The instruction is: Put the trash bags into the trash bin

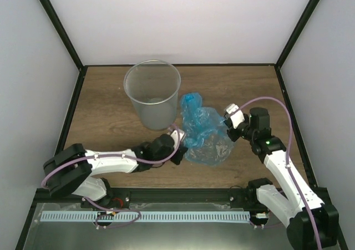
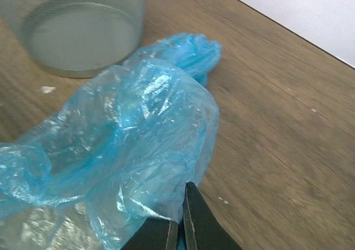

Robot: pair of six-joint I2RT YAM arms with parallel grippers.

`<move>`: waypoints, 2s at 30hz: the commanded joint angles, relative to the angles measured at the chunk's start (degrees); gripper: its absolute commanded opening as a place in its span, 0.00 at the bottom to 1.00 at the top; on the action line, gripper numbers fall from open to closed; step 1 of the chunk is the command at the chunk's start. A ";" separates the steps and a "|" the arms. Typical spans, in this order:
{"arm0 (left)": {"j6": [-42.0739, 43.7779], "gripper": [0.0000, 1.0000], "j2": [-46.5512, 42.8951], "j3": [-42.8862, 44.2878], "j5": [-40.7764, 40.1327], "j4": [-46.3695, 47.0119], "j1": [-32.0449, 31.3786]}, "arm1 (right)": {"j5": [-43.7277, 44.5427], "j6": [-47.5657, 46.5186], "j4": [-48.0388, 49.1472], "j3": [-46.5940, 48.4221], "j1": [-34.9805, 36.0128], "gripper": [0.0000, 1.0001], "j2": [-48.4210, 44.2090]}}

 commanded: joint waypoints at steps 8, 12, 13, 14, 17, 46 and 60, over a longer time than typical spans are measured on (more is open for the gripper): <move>15.55 0.04 13.69 72.54 -31.68 -46.61 -1.60 | 4.06 3.37 -10.80 51.56 -14.29 0.01 19.18; 28.44 0.04 14.40 86.97 -36.09 -43.42 -7.65 | -0.37 3.76 -11.30 67.30 -14.96 0.01 15.68; 29.78 0.04 13.51 85.88 -34.37 -42.15 -8.46 | -1.28 3.67 -9.14 64.30 -14.95 0.01 12.31; 29.80 0.04 12.33 83.16 -33.29 -41.19 -8.66 | -1.67 3.31 -6.75 59.66 -14.95 0.01 8.70; 28.26 0.04 8.59 63.78 -33.67 -33.36 -8.55 | -0.17 0.12 -2.29 37.66 -14.95 0.01 -0.97; 5.50 0.04 3.03 50.12 -20.42 -45.74 -3.45 | -8.75 0.06 -17.58 23.74 -14.95 0.01 -5.50; 22.59 0.04 17.36 102.94 -20.44 -55.05 5.52 | -1.42 0.99 -21.13 92.09 -16.01 0.01 27.80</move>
